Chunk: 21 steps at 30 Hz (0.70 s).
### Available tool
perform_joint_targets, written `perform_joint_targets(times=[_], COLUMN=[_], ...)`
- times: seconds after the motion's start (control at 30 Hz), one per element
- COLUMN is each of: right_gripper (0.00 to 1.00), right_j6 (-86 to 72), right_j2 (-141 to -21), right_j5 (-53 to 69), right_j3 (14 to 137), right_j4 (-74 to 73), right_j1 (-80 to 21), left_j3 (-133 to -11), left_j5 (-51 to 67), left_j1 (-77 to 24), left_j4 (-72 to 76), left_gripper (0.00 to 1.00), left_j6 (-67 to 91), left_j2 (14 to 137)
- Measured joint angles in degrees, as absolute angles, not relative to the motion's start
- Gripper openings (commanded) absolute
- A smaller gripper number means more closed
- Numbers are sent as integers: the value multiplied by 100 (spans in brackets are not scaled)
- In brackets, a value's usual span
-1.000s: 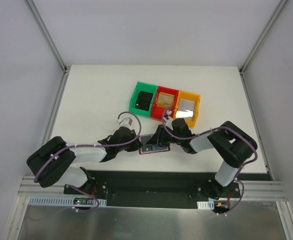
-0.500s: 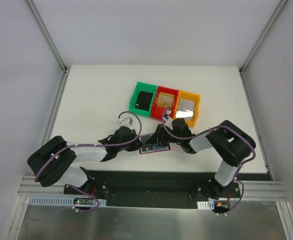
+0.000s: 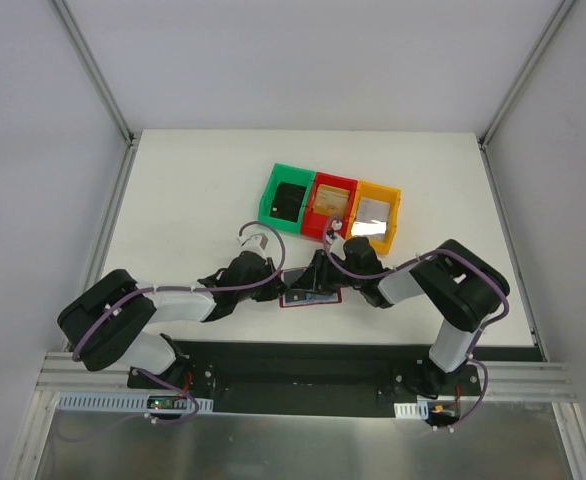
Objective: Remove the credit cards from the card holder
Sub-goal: Remove the credit card from the card holder.
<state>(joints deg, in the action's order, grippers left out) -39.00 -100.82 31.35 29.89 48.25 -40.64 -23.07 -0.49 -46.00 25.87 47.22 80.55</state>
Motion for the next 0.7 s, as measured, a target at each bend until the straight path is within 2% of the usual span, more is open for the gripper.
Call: perform_joint_targets(times=[0.17,0.37,0.43,0.7], right_gripper=[44,45,44,44], right_j6=[-3905,-3929,-3942,-3964], right_j2=[-10095,-10095,-10095,-10095], right_j5=[3159,3179,3179,3253], right_j3=[2989,2989,2989,2989], right_j4=[4834,4862,4862,4912], right_j1=[-4064,-4064,-4064,-4095], left_j3=[-2311,-2314,-2311,-2228], left_j5=[-5,64,104,80], left_j1=[-4600,-4602,-4604,-4604], left_j4=[2663,2740,2759,2329], left_gripper=[17,36,39,41], left_j6=[4709,4709,4705,4694], left_j2=[8095,8090,8058,7634])
